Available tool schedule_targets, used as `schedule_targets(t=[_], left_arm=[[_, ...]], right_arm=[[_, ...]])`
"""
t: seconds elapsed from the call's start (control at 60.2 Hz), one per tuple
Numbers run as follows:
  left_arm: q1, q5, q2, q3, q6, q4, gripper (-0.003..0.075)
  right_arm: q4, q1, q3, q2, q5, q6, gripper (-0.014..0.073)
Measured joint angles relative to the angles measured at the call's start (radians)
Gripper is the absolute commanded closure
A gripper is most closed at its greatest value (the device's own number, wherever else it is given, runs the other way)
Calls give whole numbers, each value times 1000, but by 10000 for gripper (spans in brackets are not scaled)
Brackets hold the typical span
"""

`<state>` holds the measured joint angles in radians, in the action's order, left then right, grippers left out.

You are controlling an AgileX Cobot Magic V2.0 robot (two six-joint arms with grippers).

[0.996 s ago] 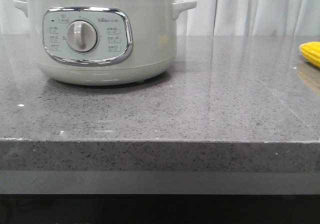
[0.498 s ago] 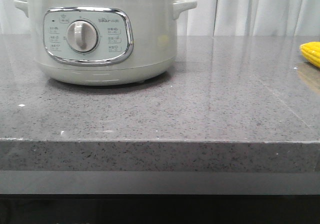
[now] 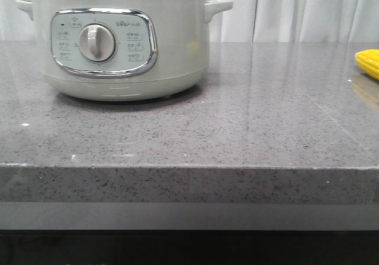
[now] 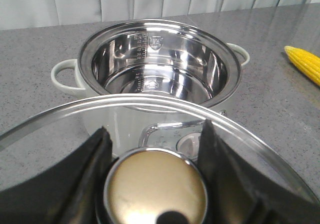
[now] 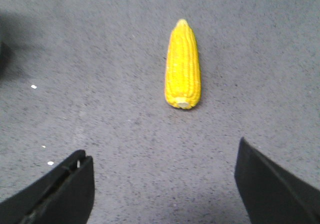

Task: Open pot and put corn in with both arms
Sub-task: 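Lower the right gripper over the yellow corn cob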

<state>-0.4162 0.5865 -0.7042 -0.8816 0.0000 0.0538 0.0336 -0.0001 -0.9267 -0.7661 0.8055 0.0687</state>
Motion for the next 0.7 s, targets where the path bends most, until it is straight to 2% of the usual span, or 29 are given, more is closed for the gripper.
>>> schedule_targets(t=[0.166, 0.332, 0.531, 0.697], left_arm=[[0, 0, -2, 0, 0, 0, 534], [0, 0, -2, 0, 0, 0, 534], [0, 0, -2, 0, 0, 0, 534], [0, 0, -2, 0, 0, 0, 534]], right_arm=[[15, -17, -150, -188, 86, 0, -1], [-5, -81, -279, -371, 147, 0, -1], [-118, -163, -409, -585, 224, -80, -1], [-157, -170, -472, -706, 214, -124, -1]])
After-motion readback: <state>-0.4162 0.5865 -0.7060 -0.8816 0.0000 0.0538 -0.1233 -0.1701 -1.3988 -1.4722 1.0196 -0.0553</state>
